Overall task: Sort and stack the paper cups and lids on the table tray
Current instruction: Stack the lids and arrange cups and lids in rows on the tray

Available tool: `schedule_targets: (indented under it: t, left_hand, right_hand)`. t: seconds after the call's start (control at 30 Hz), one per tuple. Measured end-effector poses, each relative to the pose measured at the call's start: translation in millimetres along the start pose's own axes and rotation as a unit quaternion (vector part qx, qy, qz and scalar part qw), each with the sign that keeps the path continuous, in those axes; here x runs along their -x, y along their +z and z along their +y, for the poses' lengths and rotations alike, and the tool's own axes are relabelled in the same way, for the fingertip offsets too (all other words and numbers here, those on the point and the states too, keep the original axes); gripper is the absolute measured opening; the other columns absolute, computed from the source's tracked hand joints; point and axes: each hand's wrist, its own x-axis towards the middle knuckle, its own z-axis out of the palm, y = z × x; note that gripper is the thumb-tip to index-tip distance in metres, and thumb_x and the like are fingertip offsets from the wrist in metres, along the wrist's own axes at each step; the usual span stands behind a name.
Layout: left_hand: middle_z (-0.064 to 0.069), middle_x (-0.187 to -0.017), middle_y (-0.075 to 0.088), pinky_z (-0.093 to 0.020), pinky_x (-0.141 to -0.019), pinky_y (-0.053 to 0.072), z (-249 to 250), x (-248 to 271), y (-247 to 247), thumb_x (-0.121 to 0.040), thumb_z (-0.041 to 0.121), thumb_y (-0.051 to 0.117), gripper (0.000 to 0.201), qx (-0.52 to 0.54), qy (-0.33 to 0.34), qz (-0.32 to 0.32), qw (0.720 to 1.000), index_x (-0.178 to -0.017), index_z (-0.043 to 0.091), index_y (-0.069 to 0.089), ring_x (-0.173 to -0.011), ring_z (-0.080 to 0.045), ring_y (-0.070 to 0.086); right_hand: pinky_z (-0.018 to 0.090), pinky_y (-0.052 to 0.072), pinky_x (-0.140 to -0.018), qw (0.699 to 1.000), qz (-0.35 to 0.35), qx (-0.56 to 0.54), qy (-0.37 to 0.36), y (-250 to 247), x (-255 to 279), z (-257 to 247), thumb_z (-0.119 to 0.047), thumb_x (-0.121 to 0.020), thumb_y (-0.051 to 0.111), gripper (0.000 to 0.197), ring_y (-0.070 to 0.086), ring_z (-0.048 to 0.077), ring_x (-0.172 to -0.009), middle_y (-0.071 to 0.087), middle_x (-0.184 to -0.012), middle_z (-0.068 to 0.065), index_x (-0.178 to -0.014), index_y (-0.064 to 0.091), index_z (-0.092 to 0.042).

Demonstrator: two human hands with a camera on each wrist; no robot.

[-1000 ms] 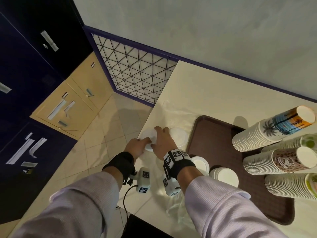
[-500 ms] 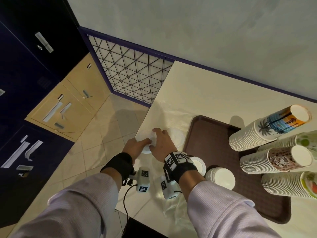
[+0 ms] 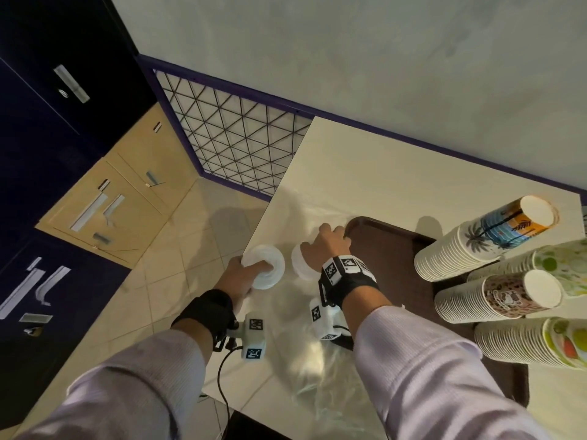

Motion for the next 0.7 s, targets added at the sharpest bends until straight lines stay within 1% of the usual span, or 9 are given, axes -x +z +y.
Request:
schedule_targets:
  t: [0.03,0.1,0.13,0.2,0.3,0.43,0.5,0.6,0.7]
  left_hand:
    - [-0.003,-0.130,0.062,-0.032,-0.084,0.050,0,2,0,-0.057,0.038,0.086,0.091,0.014,0.003,-0.004,1.000,-0.140,0.028,0.049,-0.116,-0.024,0.060]
    - [0.000,-0.128,0.059,-0.035,-0.091,0.051,1,9,0,-0.063,0.032,0.082,0.079,0.037,0.010,-0.008,0.999,-0.134,0.034,0.048,-0.116,-0.022,0.057]
    - [0.000,-0.127,0.059,-0.037,-0.091,0.050,1,13,-1,-0.064,0.031,0.080,0.075,0.044,0.013,-0.010,0.999,-0.132,0.036,0.049,-0.116,-0.022,0.057]
    - [0.001,-0.130,0.059,-0.039,-0.088,0.052,0,17,-3,-0.068,0.027,0.081,0.071,0.052,0.012,-0.017,0.998,-0.131,0.041,0.052,-0.120,-0.025,0.056]
    - [0.001,-0.133,0.058,-0.041,-0.084,0.053,-1,21,-7,-0.080,0.016,0.079,0.062,0.059,0.000,-0.023,0.998,-0.129,0.047,0.055,-0.122,-0.028,0.055]
    - [0.000,-0.132,0.059,-0.044,-0.085,0.053,2,25,-4,-0.071,0.018,0.080,0.069,0.065,0.000,-0.026,0.998,-0.128,0.051,0.057,-0.121,-0.032,0.057]
    - [-0.001,-0.133,0.058,-0.043,-0.083,0.055,2,26,-2,-0.078,0.014,0.079,0.064,0.071,0.003,-0.028,0.997,-0.126,0.051,0.057,-0.123,-0.033,0.056]
    - [-0.002,-0.135,0.056,-0.043,-0.082,0.054,3,29,0,-0.086,0.010,0.073,0.058,0.081,0.007,-0.034,0.996,-0.126,0.050,0.056,-0.124,-0.033,0.055]
    - [-0.004,-0.137,0.056,-0.043,-0.079,0.054,2,34,0,-0.088,0.012,0.073,0.057,0.084,0.011,-0.047,0.995,-0.128,0.048,0.055,-0.125,-0.034,0.056]
  right_hand:
    - [0.044,0.044,-0.092,1.000,-0.015,0.015,-0.004,3,-1,0,-0.036,-0.093,0.061,0.054,0.041,0.041,-0.127,0.042,-0.137,0.014,-0.137,0.044,-0.009]
    - [0.047,0.044,-0.096,0.998,-0.040,0.037,-0.012,9,-2,3,-0.036,-0.094,0.061,0.057,0.039,0.040,-0.130,0.041,-0.140,0.014,-0.141,0.041,-0.011]
    - [0.047,0.045,-0.098,0.998,-0.046,0.044,-0.014,12,-2,3,-0.037,-0.094,0.062,0.058,0.039,0.040,-0.131,0.042,-0.140,0.014,-0.141,0.040,-0.011]
    - [0.048,0.045,-0.099,0.998,-0.045,0.048,-0.014,17,-2,5,-0.039,-0.094,0.064,0.059,0.038,0.039,-0.133,0.042,-0.141,0.015,-0.141,0.041,-0.012]
    - [0.046,0.045,-0.099,0.998,-0.036,0.054,-0.017,22,1,6,-0.041,-0.094,0.065,0.058,0.035,0.037,-0.135,0.042,-0.141,0.016,-0.139,0.040,-0.012]
    - [0.044,0.045,-0.101,0.997,-0.030,0.069,-0.011,22,4,7,-0.047,-0.092,0.067,0.064,0.033,0.034,-0.135,0.040,-0.141,0.017,-0.139,0.040,-0.013]
    - [0.046,0.043,-0.103,0.997,-0.026,0.077,-0.015,22,5,8,-0.050,-0.090,0.069,0.067,0.035,0.035,-0.133,0.037,-0.142,0.016,-0.139,0.040,-0.015]
    - [0.048,0.047,-0.101,0.997,-0.023,0.065,-0.032,22,10,10,-0.051,-0.085,0.074,0.070,0.046,0.037,-0.123,0.031,-0.138,0.011,-0.136,0.042,-0.017]
    - [0.041,0.054,-0.091,0.998,-0.044,0.005,-0.052,21,18,11,-0.045,-0.084,0.078,0.070,0.059,0.031,-0.099,0.028,-0.136,0.011,-0.135,0.044,-0.013]
